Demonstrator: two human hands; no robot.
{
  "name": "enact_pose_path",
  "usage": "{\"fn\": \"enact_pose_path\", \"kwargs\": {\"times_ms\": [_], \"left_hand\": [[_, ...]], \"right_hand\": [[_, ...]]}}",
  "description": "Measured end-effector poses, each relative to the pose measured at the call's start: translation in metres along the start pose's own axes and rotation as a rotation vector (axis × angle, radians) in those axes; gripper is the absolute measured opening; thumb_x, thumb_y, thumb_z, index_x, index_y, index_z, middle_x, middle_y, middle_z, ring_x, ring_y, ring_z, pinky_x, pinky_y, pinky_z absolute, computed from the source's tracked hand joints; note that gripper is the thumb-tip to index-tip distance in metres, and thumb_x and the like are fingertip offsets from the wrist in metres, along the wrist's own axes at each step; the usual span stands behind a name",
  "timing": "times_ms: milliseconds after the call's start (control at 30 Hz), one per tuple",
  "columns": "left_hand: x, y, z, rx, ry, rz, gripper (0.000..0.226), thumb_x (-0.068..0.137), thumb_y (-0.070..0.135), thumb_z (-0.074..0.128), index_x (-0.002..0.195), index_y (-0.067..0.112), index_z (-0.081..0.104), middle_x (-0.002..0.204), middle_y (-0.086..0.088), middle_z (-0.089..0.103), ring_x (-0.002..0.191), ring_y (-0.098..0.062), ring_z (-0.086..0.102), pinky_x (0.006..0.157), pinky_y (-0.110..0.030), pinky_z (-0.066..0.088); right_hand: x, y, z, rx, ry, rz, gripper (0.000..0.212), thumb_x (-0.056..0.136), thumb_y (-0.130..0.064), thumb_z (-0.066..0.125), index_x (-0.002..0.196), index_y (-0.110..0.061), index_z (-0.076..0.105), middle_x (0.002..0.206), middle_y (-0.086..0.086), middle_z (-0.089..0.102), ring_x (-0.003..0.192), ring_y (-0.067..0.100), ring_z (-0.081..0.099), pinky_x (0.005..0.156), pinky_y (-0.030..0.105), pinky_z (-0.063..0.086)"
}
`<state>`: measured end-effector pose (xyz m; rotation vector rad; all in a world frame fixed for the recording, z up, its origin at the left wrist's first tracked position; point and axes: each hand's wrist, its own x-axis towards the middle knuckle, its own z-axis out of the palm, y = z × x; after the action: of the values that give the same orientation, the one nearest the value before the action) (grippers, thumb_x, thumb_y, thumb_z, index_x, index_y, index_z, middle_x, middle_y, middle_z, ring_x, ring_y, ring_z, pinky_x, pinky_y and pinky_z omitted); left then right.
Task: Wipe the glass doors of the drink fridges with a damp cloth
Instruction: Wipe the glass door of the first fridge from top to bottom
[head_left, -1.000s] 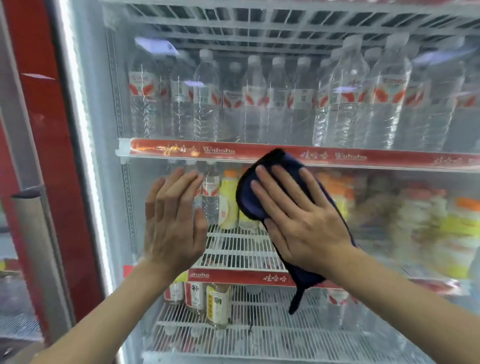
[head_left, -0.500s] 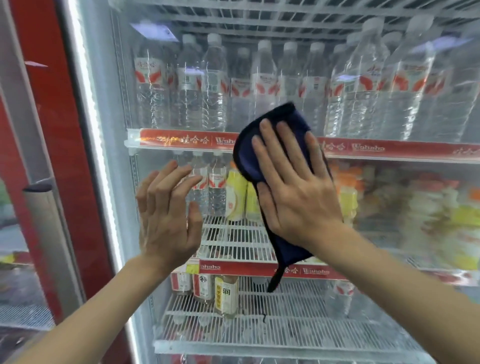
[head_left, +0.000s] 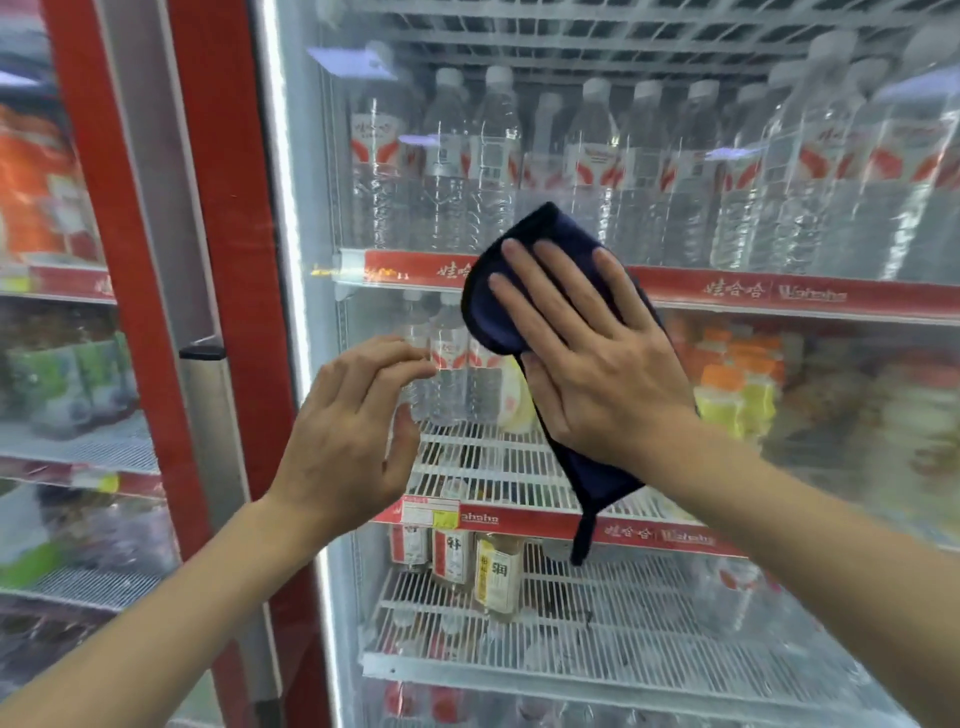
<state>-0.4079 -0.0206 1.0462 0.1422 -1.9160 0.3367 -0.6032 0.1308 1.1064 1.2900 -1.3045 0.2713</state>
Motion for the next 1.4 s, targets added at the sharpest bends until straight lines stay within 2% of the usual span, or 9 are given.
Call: {"fn": "enact_pose_path", "kwargs": {"times_ms": [167, 367, 500, 700, 800, 1000, 1167, 1267, 1400], "left_hand": [[-0.004, -0.012, -0.02, 0.068, -0.015, 0.027, 0.034, 0.086, 0.006, 0.054, 0.119, 0.001, 0.063, 0.115, -0.015, 0.062, 0.107, -0.028, 0.057, 0.097, -0.035, 0.043], [-0.011, -0.045, -0.045, 0.095, -0.018, 0.091, 0.03, 0.082, -0.001, 0.054, 0.109, 0.002, 0.067, 0.097, -0.012, 0.065, 0.09, -0.03, 0.059, 0.081, -0.039, 0.044], [-0.02, -0.06, -0.046, 0.225, 0.04, 0.115, 0.036, 0.08, -0.003, 0.056, 0.113, 0.008, 0.065, 0.108, -0.01, 0.068, 0.113, -0.031, 0.061, 0.105, -0.04, 0.038], [-0.032, -0.057, -0.033, 0.123, 0.265, -0.231, 0.057, 0.078, -0.011, 0.048, 0.135, -0.004, 0.054, 0.139, -0.019, 0.054, 0.143, -0.034, 0.04, 0.121, -0.046, 0.026], [-0.045, -0.051, -0.027, 0.01, 0.306, -0.315, 0.069, 0.081, -0.021, 0.046, 0.147, -0.008, 0.038, 0.154, -0.016, 0.035, 0.151, -0.031, 0.026, 0.126, -0.043, 0.019], [-0.071, -0.05, -0.022, 0.035, 0.237, -0.308, 0.083, 0.074, -0.027, 0.047, 0.152, -0.014, 0.021, 0.162, -0.027, 0.016, 0.153, -0.024, 0.011, 0.125, -0.037, 0.014], [-0.082, -0.052, -0.017, 0.021, 0.237, -0.315, 0.082, 0.076, -0.027, 0.051, 0.152, -0.015, 0.022, 0.161, -0.027, 0.018, 0.153, -0.017, 0.01, 0.122, -0.03, 0.014], [-0.098, -0.05, -0.008, -0.052, 0.273, -0.288, 0.07, 0.089, -0.022, 0.052, 0.151, -0.017, 0.02, 0.161, -0.03, 0.017, 0.156, -0.027, 0.015, 0.123, -0.039, 0.028], [-0.117, -0.049, -0.004, -0.072, 0.291, -0.299, 0.056, 0.105, 0.004, 0.043, 0.15, -0.017, 0.017, 0.156, -0.028, 0.025, 0.151, -0.012, 0.015, 0.12, -0.013, 0.021]], "right_hand": [[-0.056, -0.062, 0.025, -0.029, -0.068, -0.008, 0.064, 0.106, -0.035, 0.041, 0.163, -0.011, 0.025, 0.17, 0.009, 0.021, 0.158, 0.027, 0.018, 0.129, 0.051, 0.013], [-0.046, -0.035, 0.018, -0.085, -0.34, -0.688, 0.064, 0.109, -0.037, 0.033, 0.165, -0.012, 0.016, 0.173, 0.005, 0.011, 0.16, 0.022, 0.007, 0.13, 0.045, -0.001], [0.022, -0.025, 0.01, -0.025, -0.18, -0.452, 0.059, 0.108, -0.033, 0.038, 0.163, -0.014, 0.025, 0.171, 0.005, 0.02, 0.159, 0.022, 0.017, 0.13, 0.045, 0.013], [-0.006, -0.107, 0.037, 0.013, -0.049, -0.015, 0.064, 0.107, -0.034, 0.037, 0.164, -0.01, 0.021, 0.171, 0.009, 0.017, 0.159, 0.027, 0.017, 0.13, 0.051, 0.012], [-0.041, -0.15, 0.054, 0.002, -0.09, -0.051, 0.067, 0.105, -0.034, 0.041, 0.164, -0.01, 0.019, 0.172, 0.008, 0.015, 0.159, 0.027, 0.015, 0.13, 0.05, 0.008], [-0.063, -0.154, 0.056, -0.056, -0.274, -0.457, 0.067, 0.105, -0.033, 0.038, 0.165, -0.011, 0.016, 0.173, 0.008, 0.01, 0.16, 0.026, 0.01, 0.13, 0.046, 0.004], [0.043, -0.14, 0.044, -0.019, -0.032, -0.048, 0.061, 0.105, -0.029, 0.037, 0.163, -0.012, 0.026, 0.171, 0.008, 0.019, 0.159, 0.026, 0.016, 0.13, 0.049, 0.013], [0.049, -0.16, 0.052, -0.016, 0.023, 0.094, 0.059, 0.107, -0.03, 0.031, 0.163, -0.01, 0.025, 0.171, 0.009, 0.019, 0.159, 0.028, 0.015, 0.129, 0.052, 0.012], [0.033, -0.19, 0.065, -0.002, 0.103, 0.24, 0.059, 0.108, -0.032, 0.034, 0.162, -0.009, 0.027, 0.17, 0.011, 0.022, 0.159, 0.028, 0.016, 0.129, 0.053, 0.013]]}}
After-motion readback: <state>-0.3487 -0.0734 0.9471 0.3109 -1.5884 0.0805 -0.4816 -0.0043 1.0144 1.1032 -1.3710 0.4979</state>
